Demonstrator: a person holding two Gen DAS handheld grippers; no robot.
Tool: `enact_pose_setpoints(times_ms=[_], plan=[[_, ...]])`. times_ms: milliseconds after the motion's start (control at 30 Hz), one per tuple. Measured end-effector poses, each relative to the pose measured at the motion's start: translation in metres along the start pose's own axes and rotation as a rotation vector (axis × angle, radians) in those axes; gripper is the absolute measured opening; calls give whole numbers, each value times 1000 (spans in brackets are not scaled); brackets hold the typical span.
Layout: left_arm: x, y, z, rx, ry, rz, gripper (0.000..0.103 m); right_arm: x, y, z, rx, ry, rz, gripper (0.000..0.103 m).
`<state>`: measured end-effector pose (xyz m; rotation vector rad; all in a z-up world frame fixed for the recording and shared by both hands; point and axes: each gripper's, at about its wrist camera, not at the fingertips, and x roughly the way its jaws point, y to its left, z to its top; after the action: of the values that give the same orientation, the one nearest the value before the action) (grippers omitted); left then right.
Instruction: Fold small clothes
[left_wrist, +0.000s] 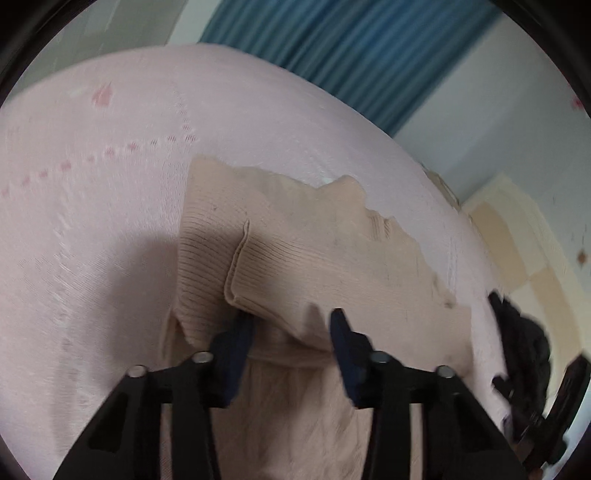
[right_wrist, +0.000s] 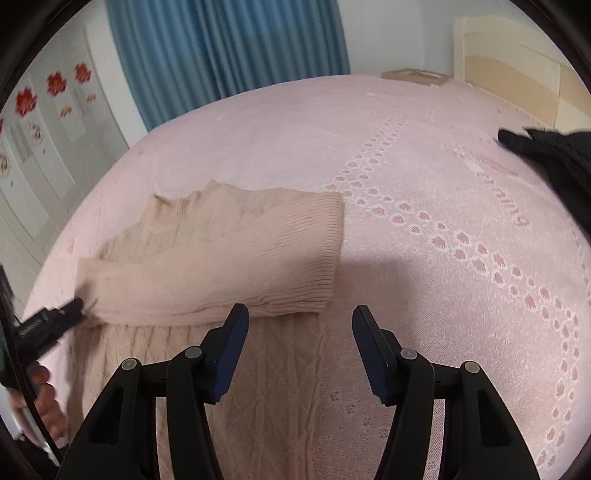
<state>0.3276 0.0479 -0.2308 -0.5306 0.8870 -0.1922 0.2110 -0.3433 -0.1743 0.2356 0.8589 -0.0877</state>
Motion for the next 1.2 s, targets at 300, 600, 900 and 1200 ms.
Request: enact_pose_setpoints(times_ms=[300,600,900,1200], plan=[[-17,9,2,-39,-130,45,7,23,-29,5,97,48,-28,58],[-30,12,-4,22,-157,132,38,40,-20,11,68,39,7,57],[-1,19,0,78,-85,217,43,71,-11,11,34,92,-66,49],[-43,17,-24,120,-78,222,43,46,-8,6,6,31,-105,51]])
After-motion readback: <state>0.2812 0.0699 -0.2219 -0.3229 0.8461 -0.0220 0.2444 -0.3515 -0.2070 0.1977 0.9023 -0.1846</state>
